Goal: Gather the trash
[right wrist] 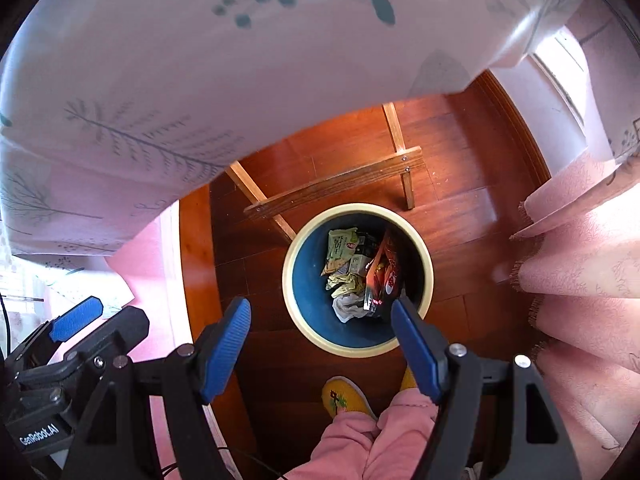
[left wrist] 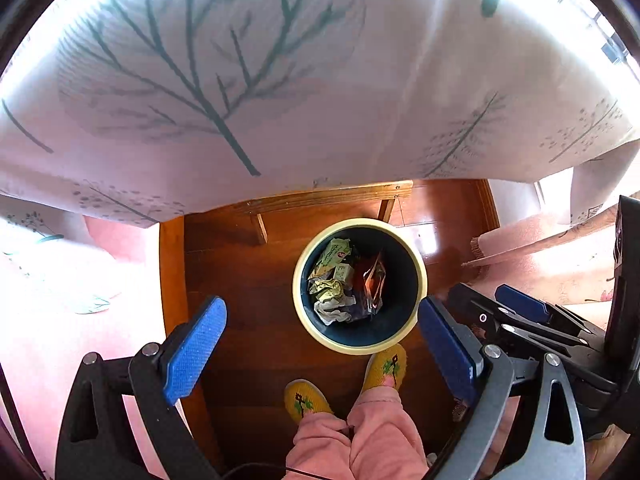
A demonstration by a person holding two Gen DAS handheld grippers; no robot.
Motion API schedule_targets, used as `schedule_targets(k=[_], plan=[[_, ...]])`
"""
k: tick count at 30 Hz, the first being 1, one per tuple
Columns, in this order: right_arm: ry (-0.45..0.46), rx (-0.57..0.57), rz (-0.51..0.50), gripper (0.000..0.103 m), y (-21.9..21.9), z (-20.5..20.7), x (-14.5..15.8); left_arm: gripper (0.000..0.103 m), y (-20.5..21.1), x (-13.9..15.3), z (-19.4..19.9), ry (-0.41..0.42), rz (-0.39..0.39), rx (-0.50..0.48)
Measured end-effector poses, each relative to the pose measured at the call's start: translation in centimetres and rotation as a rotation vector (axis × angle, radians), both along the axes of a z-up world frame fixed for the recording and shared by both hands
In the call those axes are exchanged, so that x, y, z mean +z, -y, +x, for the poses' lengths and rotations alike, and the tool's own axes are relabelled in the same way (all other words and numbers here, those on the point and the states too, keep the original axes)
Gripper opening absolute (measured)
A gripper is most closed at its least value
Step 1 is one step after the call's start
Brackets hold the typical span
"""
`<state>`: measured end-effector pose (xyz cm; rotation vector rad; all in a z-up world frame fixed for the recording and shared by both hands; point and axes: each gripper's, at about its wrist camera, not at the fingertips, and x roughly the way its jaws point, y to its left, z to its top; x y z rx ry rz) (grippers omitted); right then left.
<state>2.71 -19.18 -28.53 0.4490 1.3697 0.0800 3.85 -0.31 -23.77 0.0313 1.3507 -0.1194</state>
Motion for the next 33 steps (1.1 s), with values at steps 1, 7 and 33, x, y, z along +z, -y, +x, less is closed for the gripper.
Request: schedule_targets(k=[1,7,33], plan=[[0.008,0.004,-0.003,0.074,0.1,0.0,1.1,0.096,0.0,1.0,0.0,0.007,0.001,0.003],[0.063,0.024,-0.007,0.074,0.9,0.1,8.6,0.096,0.2,8.0,-0.3,0.070,-0.012,0.007],[0.383,0.105,-0.107,0.074,0.0,0.5,31.5,0.096,-1.9,26.9,-2.0,0.331,0.025,0.120]])
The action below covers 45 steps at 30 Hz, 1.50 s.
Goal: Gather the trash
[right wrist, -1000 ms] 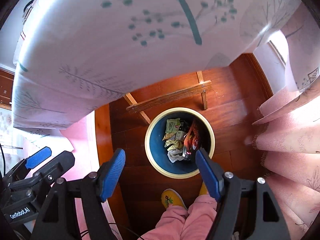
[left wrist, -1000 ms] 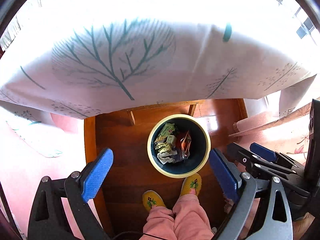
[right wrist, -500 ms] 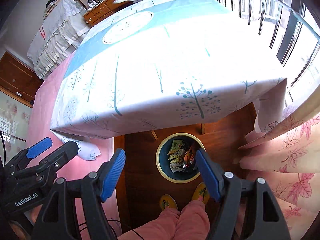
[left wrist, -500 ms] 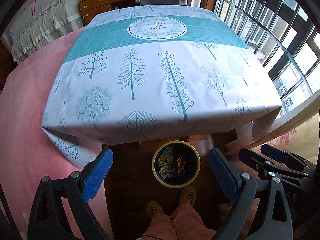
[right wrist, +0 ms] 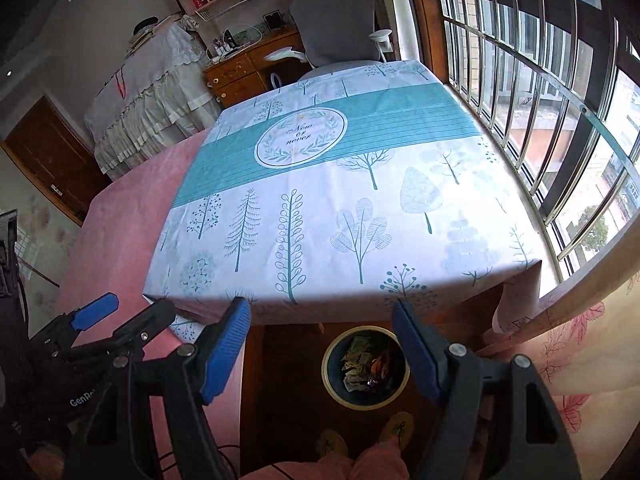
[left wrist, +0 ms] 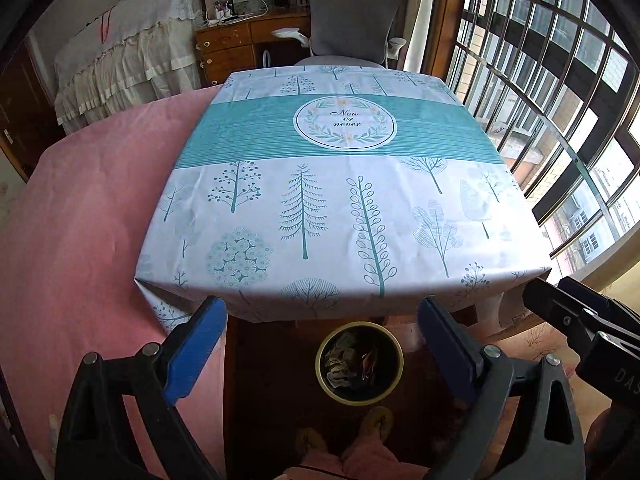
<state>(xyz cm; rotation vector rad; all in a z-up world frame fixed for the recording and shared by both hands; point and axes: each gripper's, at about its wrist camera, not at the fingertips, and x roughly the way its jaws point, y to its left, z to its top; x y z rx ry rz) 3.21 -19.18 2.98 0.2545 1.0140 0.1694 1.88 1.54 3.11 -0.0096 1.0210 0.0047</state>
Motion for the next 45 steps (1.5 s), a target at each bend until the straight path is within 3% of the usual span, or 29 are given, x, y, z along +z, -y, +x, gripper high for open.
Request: schedule_targets(k=[12,45], plan=[[0.052,-0.008,-0.051,0.074,-0.6,-0.5,1.7,0.096,0.5,1.0,0.0,0.036,0.003,-0.003],[0.043,0.003,-0.068,0.074,-0.2,-0.6,1.3,0.096,1.5,0.5,0.0,0.019,-0.001,-0.010]])
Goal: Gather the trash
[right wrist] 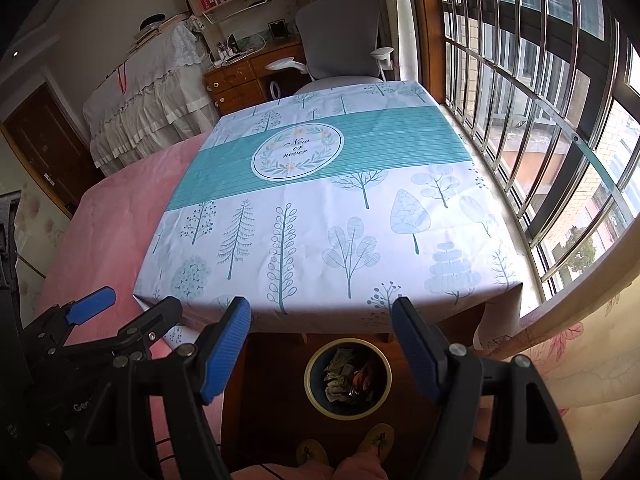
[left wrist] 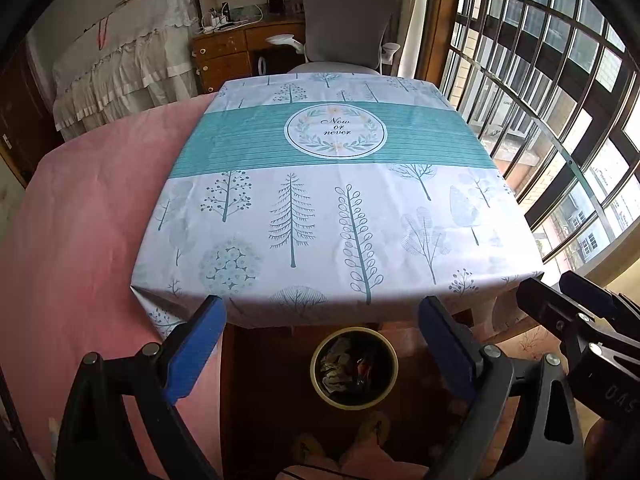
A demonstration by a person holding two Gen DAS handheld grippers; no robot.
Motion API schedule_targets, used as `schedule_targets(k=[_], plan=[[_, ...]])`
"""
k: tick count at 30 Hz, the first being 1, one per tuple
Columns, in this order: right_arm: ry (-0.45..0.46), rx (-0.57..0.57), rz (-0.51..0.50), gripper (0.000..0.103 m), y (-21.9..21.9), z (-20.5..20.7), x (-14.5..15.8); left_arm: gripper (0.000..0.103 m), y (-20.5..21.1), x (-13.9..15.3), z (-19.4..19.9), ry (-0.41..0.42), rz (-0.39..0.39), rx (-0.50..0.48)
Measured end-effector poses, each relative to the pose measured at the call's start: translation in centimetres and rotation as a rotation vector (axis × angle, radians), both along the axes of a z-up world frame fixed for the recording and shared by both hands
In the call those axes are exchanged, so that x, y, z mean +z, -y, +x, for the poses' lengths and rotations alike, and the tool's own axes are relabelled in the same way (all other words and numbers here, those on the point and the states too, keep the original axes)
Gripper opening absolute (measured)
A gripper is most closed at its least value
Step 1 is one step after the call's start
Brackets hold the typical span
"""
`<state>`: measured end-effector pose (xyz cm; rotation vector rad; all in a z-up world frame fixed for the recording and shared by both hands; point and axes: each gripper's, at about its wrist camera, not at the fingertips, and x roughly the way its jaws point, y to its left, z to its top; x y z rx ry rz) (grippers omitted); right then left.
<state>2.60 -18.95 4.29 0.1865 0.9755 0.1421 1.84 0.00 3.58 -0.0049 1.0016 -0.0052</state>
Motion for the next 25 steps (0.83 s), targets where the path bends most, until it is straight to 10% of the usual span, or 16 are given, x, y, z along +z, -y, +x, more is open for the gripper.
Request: schedule_targets(k=[25], plan=[[-0.030,0.034,0.014,0.074,1.0,0.5,-0.9,0.096,0.6,-1.1,-0.3,-0.048,-0.011,0.015]])
